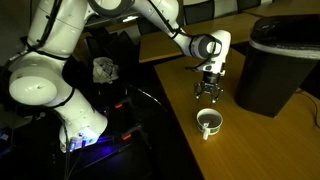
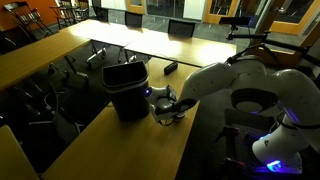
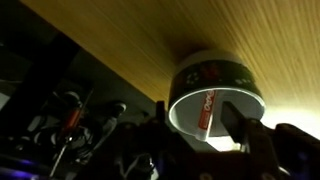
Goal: Remove the marker from the cup and put it on the table
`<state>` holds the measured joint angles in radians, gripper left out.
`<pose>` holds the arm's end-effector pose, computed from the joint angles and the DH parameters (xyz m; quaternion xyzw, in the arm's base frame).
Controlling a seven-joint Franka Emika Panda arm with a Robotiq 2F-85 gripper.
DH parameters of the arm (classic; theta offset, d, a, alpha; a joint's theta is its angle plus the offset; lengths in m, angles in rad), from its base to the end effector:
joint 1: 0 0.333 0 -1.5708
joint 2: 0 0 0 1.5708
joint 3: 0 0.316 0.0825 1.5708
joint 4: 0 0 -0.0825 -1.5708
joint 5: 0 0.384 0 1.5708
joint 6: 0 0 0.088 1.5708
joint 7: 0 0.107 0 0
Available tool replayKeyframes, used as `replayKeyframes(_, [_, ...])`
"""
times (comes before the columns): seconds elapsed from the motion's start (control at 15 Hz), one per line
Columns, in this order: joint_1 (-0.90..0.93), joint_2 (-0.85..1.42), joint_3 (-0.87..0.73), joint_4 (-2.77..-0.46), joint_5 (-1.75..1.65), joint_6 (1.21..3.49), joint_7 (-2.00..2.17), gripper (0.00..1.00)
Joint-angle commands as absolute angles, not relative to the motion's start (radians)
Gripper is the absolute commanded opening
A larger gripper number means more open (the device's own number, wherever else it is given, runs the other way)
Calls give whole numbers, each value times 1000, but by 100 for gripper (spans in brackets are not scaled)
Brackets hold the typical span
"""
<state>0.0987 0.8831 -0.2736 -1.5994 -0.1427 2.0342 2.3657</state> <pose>0.6285 -0.1067 0.1013 0.3504 -0.8976 0.0539 0.2620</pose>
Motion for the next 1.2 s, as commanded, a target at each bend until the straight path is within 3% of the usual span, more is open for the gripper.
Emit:
replayKeyframes(0.0, [73,871,-276,-1640,-117,2102,2418,78])
replayKeyframes(0.07, [68,868,-280,-1650,-119,2119,2424,84])
replayKeyframes(0.33, [47,884,-292,-1660,-129,2166,2410,75])
replayKeyframes(0.8, [40,935,-315,-1647,-128,2160,2444,70])
replayKeyframes(1.07, [48,961,-332,-1638,-138,2147,2470,53])
replayKeyframes(1.13, [54,964,-337,-1638,-143,2146,2482,31])
